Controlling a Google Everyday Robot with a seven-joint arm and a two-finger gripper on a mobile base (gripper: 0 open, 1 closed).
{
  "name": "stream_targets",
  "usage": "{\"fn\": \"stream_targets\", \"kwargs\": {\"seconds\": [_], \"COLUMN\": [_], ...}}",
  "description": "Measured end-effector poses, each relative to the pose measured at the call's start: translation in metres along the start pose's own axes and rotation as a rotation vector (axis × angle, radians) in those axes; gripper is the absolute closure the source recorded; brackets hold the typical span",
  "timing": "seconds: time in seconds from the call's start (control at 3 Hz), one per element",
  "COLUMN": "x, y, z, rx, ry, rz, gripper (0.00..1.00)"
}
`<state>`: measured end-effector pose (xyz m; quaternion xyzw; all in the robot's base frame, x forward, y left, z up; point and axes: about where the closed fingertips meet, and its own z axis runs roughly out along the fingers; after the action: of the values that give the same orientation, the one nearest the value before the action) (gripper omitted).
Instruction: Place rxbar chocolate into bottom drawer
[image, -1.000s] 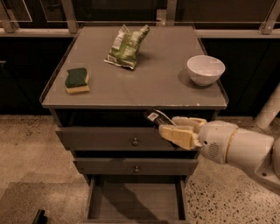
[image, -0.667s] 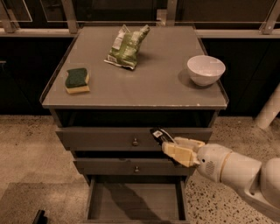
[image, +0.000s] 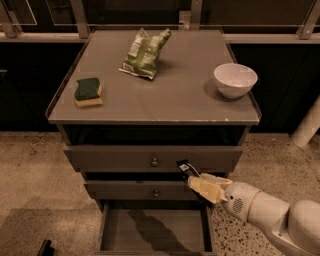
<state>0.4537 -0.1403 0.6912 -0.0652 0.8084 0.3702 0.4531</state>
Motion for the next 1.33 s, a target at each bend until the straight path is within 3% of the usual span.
{"fn": "stream_targets", "kwargs": {"seconds": [0.33, 0.67, 1.0, 1.33], "x": [0.006, 0.055, 0.117, 0.117], "y": [-0.009, -0.052, -0.099, -0.099], "z": [-0.004, 0.002, 0.02, 0.02], "rx": [0.028, 0.081, 0.106, 0.107], "ry": [-0.023, -0.01, 0.055, 0.055], "rz": [0.023, 0.111, 0.198, 0.199], "gripper": [1.0, 1.0, 1.0, 1.0]}}
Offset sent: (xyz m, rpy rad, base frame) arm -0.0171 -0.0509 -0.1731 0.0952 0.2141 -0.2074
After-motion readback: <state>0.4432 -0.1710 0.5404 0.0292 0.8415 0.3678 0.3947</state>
